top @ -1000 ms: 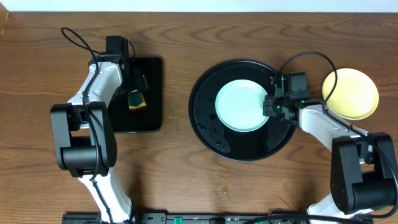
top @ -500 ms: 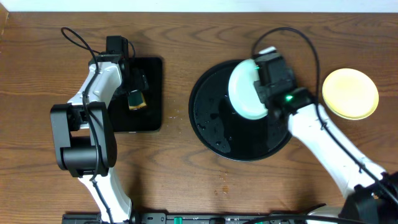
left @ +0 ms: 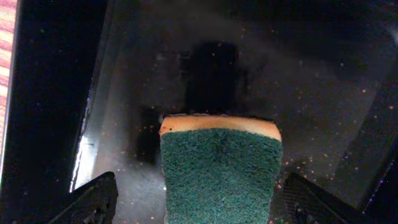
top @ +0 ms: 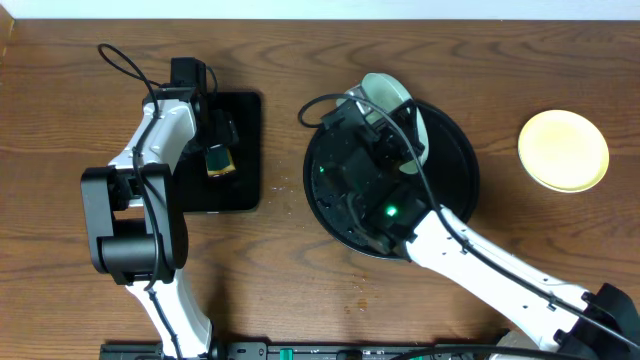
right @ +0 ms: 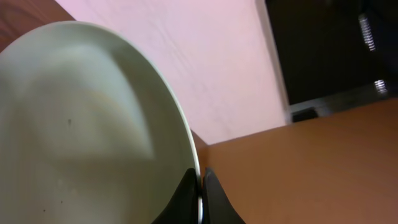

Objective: Clean dirty plates on tray and stack at the side
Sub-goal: 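Lift the light blue plate off the round tray with the right gripper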

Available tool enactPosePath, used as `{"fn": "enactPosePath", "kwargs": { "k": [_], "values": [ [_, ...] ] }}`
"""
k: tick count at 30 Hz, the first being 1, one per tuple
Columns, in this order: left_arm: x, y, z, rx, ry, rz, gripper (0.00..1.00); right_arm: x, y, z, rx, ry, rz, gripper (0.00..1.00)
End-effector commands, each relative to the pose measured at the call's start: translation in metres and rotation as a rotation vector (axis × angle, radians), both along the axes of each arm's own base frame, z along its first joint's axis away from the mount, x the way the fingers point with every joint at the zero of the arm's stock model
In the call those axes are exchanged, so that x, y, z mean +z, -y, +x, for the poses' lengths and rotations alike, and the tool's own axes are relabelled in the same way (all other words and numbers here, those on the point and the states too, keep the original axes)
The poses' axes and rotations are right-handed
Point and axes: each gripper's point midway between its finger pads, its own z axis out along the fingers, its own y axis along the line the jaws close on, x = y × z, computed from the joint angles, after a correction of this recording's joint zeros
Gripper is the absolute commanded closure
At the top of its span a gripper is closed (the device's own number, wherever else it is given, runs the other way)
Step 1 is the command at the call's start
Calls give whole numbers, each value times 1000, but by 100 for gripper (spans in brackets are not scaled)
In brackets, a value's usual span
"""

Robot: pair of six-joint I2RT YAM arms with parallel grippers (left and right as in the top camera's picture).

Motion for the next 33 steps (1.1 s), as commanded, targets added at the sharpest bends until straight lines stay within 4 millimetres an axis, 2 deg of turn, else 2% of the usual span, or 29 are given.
{"fn": "enactPosePath", "kwargs": {
  "k": [1,8,10,12,15,17,19,23,26,30,33],
  "values": [
    [-1,-5,-2,0,-6,13,15,17,12,-9,-84,33,-72,99],
    [-1,-5,-2,1,-5,13,15,18,14,-10,-94,30,-89,99],
    [-1,-5,-2,1,-6,13,15,16,8,-6,-65,44,-29,99],
    [-1,-5,-2,0,-6,13,15,13,5,-5,-40,19,-49,99],
    [-1,-5,-2,1,-5,13,15,21,14,-5,-93,57,-40,99],
    [-1,-5,-2,1,-6,13,15,15,5,-2,-44,54,17,99],
    [-1,-5,-2,1,-6,13,15,9,-4,-1,8,11,-4,99],
    [-1,-5,-2,1,-5,13,15,9,7,1,-39,54,68,99],
    [-1,-5,-2,1,-6,13,15,-11,7,11,2,14,200,99],
    [-1,-5,-2,0,-5,13,14,-59,6,23,77,-176,435,99],
    [-1,-5,-2,1,-6,13,15,-90,17,32,67,-306,697,99]
  ]
}}
